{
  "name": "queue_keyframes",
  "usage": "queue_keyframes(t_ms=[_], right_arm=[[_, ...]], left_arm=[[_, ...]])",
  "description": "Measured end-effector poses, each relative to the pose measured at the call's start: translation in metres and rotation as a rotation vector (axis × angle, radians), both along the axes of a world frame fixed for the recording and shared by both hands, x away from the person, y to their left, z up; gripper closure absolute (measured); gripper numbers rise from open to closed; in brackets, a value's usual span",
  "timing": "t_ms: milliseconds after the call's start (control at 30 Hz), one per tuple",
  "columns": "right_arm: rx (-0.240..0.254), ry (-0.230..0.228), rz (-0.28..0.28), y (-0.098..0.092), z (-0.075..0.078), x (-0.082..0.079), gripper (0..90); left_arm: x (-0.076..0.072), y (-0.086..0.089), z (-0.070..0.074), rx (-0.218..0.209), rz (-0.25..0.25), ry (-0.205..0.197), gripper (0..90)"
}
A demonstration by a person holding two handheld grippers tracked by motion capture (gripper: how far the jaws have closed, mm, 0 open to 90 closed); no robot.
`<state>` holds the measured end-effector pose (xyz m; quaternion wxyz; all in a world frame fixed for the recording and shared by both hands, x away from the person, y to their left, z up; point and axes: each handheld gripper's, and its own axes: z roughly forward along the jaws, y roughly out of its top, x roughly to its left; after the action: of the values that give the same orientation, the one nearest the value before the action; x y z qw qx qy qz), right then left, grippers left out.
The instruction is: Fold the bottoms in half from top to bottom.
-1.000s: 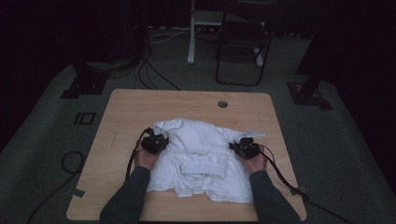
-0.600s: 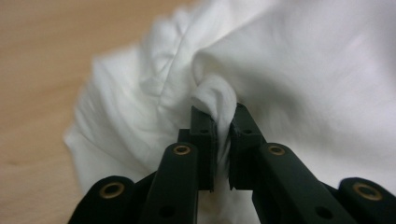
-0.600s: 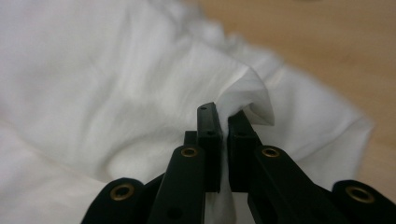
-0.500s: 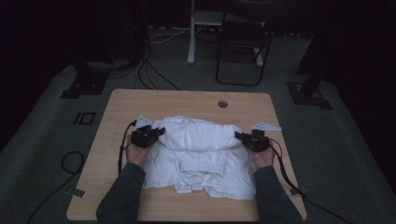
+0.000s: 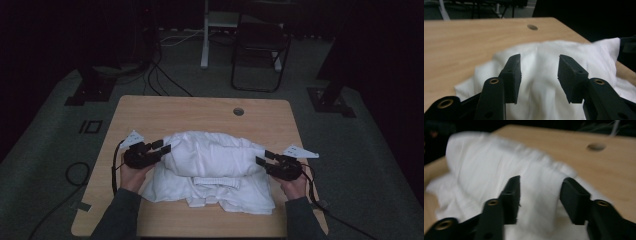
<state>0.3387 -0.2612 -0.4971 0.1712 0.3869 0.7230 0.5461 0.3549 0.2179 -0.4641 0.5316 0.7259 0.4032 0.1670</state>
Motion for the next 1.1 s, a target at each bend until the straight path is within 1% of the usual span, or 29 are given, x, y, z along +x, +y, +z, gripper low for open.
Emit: queue_keyframes(t_ms=[33,67,100,133,167,200,233,267,300,333,367,400,433,467,500,533,600,633,667,700,733,800,833,900,967,1000,1033,1067,1100], right_arm=[[0.004,-0.012,-0.015,0.001,0.006,0.002,49.0],[-0.004,-0.020,-0.019,0.005,0.012,0.005,50.9],[-0.024,-0.026,-0.028,0.011,0.017,0.008,51.5],[-0.024,-0.026,-0.028,0.011,0.017,0.008,51.5],[-0.051,-0.038,-0.043,0.019,0.021,0.011,53.3],[-0.100,-0.053,-0.046,0.036,0.027,0.019,55.7],[-0.136,-0.050,-0.052,0.045,0.027,0.024,56.5],[-0.175,-0.039,-0.067,0.053,0.027,0.029,57.2],[-0.203,-0.025,-0.068,0.060,0.025,0.035,57.8],[-0.203,-0.025,-0.068,0.060,0.025,0.035,57.8],[-0.285,0.036,-0.036,0.076,0.012,0.049,59.7],[-0.285,0.036,-0.036,0.076,0.012,0.049,59.7],[-0.314,0.072,-0.017,0.079,0.002,0.050,62.5],[-0.322,0.088,-0.004,0.079,-0.003,0.048,63.9],[-0.322,0.088,-0.004,0.079,-0.003,0.048,63.9],[-0.326,0.097,0.004,0.078,-0.006,0.046,65.9],[-0.314,0.128,0.039,0.076,-0.015,0.034,70.3],[-0.300,0.146,0.058,0.073,-0.019,0.026,73.0],[-0.296,0.155,0.068,0.072,-0.021,0.021,73.6],[-0.297,0.161,0.080,0.071,-0.023,0.017,74.0],[-0.305,0.173,0.084,0.070,-0.027,0.009,74.7],[-0.307,0.188,0.092,0.068,-0.035,-0.003,76.4],[-0.318,0.200,0.085,0.067,-0.040,-0.009,77.1],[-0.345,0.213,0.074,0.065,-0.051,-0.017,78.5],[-0.361,0.233,0.062,0.063,-0.061,-0.023,79.7],[-0.342,0.228,0.060,0.061,-0.064,-0.024,80.3],[-0.327,0.237,0.060,0.059,-0.064,-0.024,80.9],[-0.325,0.243,0.058,0.058,-0.064,-0.024,81.4],[-0.329,0.237,0.059,0.059,-0.065,-0.024,81.5]], left_arm=[[0.001,-0.006,0.005,0.018,-0.001,-0.009,54.1],[0.003,-0.014,0.010,0.040,-0.007,-0.015,55.5],[0.005,-0.023,0.013,0.061,-0.012,-0.016,56.8],[0.005,-0.023,0.013,0.061,-0.012,-0.016,58.3],[0.010,-0.040,0.015,0.107,-0.022,-0.011,58.3],[0.014,-0.049,0.013,0.135,-0.029,-0.007,61.0],[0.017,-0.057,0.011,0.162,-0.032,0.003,61.8],[0.021,-0.063,0.006,0.174,-0.040,0.020,62.7],[0.025,-0.067,0.001,0.188,-0.046,0.042,63.9],[0.025,-0.067,0.001,0.188,-0.046,0.042,64.4],[0.030,-0.072,-0.011,0.210,-0.049,0.082,65.0],[0.031,-0.072,-0.015,0.218,-0.052,0.089,65.0],[0.030,-0.072,-0.025,0.246,-0.053,0.110,65.0],[0.030,-0.072,-0.025,0.246,-0.053,0.110,65.1],[0.028,-0.071,-0.028,0.250,-0.059,0.117,65.1],[0.024,-0.069,-0.033,0.256,-0.067,0.127,65.4],[0.012,-0.066,-0.044,0.283,-0.088,0.145,66.0],[0.008,-0.065,-0.047,0.287,-0.092,0.149,66.6],[0.004,-0.064,-0.050,0.280,-0.097,0.155,66.9],[-0.004,-0.062,-0.054,0.292,-0.107,0.158,66.9],[-0.008,-0.061,-0.057,0.297,-0.107,0.161,66.9],[-0.019,-0.058,-0.064,0.332,-0.112,0.163,67.0],[-0.023,-0.058,-0.067,0.353,-0.114,0.163,67.0],[-0.030,-0.058,-0.071,0.378,-0.111,0.154,67.0],[-0.034,-0.058,-0.073,0.398,-0.096,0.134,67.0],[-0.035,-0.057,-0.075,0.406,-0.088,0.126,67.0],[-0.035,-0.056,-0.077,0.418,-0.080,0.121,67.2],[-0.035,-0.055,-0.078,0.421,-0.075,0.121,67.5],[-0.035,-0.052,-0.080,0.406,-0.066,0.124,67.6]])
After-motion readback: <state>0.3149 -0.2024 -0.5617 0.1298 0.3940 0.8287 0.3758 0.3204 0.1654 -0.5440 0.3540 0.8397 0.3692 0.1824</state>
